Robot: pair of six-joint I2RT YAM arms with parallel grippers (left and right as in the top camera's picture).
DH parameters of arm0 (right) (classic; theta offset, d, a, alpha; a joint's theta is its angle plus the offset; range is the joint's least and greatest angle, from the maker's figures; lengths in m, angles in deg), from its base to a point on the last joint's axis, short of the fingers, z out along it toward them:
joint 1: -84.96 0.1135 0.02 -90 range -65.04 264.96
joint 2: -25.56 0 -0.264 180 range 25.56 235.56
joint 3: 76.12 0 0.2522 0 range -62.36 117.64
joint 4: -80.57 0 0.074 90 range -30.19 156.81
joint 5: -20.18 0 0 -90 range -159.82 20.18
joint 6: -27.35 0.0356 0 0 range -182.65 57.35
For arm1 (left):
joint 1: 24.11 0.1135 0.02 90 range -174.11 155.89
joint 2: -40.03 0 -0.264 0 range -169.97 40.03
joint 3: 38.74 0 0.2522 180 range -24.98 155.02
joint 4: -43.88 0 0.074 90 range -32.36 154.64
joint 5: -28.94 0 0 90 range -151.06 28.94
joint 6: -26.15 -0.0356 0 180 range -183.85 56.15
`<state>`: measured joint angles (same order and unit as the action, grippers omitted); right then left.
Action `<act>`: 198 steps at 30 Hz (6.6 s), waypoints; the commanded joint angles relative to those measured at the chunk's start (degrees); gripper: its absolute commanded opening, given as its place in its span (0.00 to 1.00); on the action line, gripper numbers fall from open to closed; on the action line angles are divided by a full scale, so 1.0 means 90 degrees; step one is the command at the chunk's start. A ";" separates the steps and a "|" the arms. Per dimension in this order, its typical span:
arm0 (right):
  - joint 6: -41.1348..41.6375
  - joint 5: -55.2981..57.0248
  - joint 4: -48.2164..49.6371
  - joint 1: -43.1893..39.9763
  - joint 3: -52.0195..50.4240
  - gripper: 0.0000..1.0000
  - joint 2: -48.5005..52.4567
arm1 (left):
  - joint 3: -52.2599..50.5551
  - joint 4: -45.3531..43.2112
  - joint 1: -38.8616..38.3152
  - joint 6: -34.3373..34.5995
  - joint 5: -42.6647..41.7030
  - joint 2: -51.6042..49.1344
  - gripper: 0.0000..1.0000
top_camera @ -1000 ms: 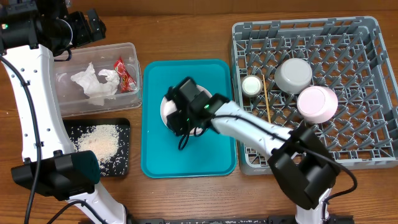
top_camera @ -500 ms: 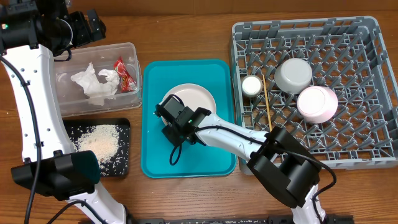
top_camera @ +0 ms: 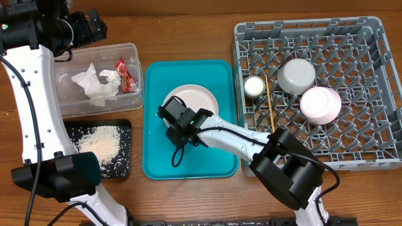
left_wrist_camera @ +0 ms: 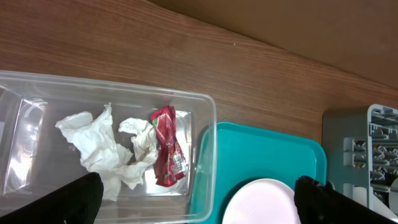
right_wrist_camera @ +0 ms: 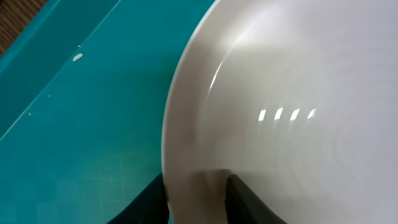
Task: Sort waste into correct bins and load items into the dishwasher
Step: 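Grasp the rim of the white plate with the right gripper, then lift the white plate and carry it right into the rack, then lower the white plate upright into the rack slots, then open the right gripper and release the plate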
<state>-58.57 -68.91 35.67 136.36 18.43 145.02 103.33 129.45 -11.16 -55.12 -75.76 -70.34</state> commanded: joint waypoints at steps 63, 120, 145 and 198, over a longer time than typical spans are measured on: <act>0.0940 -0.7140 -0.0576 -0.6411 0.1309 0.04 -0.2431 | 0.0056 -0.0005 -0.0024 0.0056 0.0032 0.0036 1.00; 0.1049 -0.5272 0.0576 -0.6613 0.1222 0.50 -0.0901 | 0.0058 -0.0005 -0.0024 0.0056 0.0032 0.0036 1.00; -0.0005 -0.2441 -0.0029 -0.4959 0.1316 0.21 -0.1146 | 0.0056 -0.0005 -0.0024 0.0056 0.0032 0.0036 1.00; -0.0002 -0.1916 -0.1093 -0.6795 0.1324 1.00 -0.2499 | 0.0056 -0.0005 -0.0024 0.0056 0.0032 0.0036 1.00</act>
<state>-58.40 -87.01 26.73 75.29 30.00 122.70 103.33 129.45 -11.16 -54.96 -75.76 -70.34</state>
